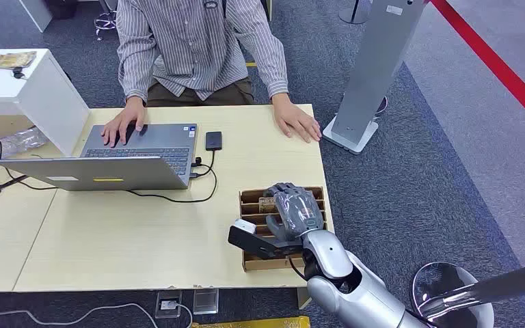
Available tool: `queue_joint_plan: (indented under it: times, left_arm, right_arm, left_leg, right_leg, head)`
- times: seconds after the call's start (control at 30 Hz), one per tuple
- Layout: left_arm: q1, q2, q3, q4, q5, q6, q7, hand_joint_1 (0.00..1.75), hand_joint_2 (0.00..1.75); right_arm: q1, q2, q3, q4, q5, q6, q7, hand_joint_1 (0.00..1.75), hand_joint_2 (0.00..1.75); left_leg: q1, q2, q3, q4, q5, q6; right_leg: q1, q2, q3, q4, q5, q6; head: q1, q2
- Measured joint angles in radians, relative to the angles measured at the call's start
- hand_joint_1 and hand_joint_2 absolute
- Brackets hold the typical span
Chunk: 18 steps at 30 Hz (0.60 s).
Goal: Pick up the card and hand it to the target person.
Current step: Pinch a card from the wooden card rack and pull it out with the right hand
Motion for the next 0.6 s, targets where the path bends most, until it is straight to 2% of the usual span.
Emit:
queue_joint_plan:
  times: [0.27, 0.43, 0.6]
  left_arm:
    - [0.000, 0.000, 0.000, 0.000, 0.000, 0.000, 0.000, 0.00, 0.00]
    - [0.000, -0.001, 0.000, 0.000, 0.000, 0.000, 0.000, 0.00, 0.00]
    - [0.000, -0.002, 0.000, 0.000, 0.000, 0.000, 0.000, 0.00, 0.00]
  right_arm:
    - [0.000, 0.000, -0.005, 0.002, -0.018, -0.011, -0.009, 0.86, 1.75]
    - [0.000, 0.000, -0.007, 0.002, -0.024, -0.012, -0.010, 1.13, 1.75]
    - [0.000, 0.000, -0.007, 0.002, -0.030, -0.012, -0.010, 1.24, 1.75]
  left_leg:
    - [0.000, 0.000, 0.000, 0.000, 0.000, 0.000]
    - [0.000, 0.000, 0.000, 0.000, 0.000, 0.000]
    - [0.000, 0.000, 0.000, 0.000, 0.000, 0.000]
  right_leg:
    - [0.000, 0.000, 0.000, 0.000, 0.000, 0.000]
    - [0.000, 0.000, 0.000, 0.000, 0.000, 0.000]
    - [0.000, 0.000, 0.000, 0.000, 0.000, 0.000]
  head:
    - [0.000, 0.000]
    - [0.000, 0.000]
    - [0.000, 0.000]
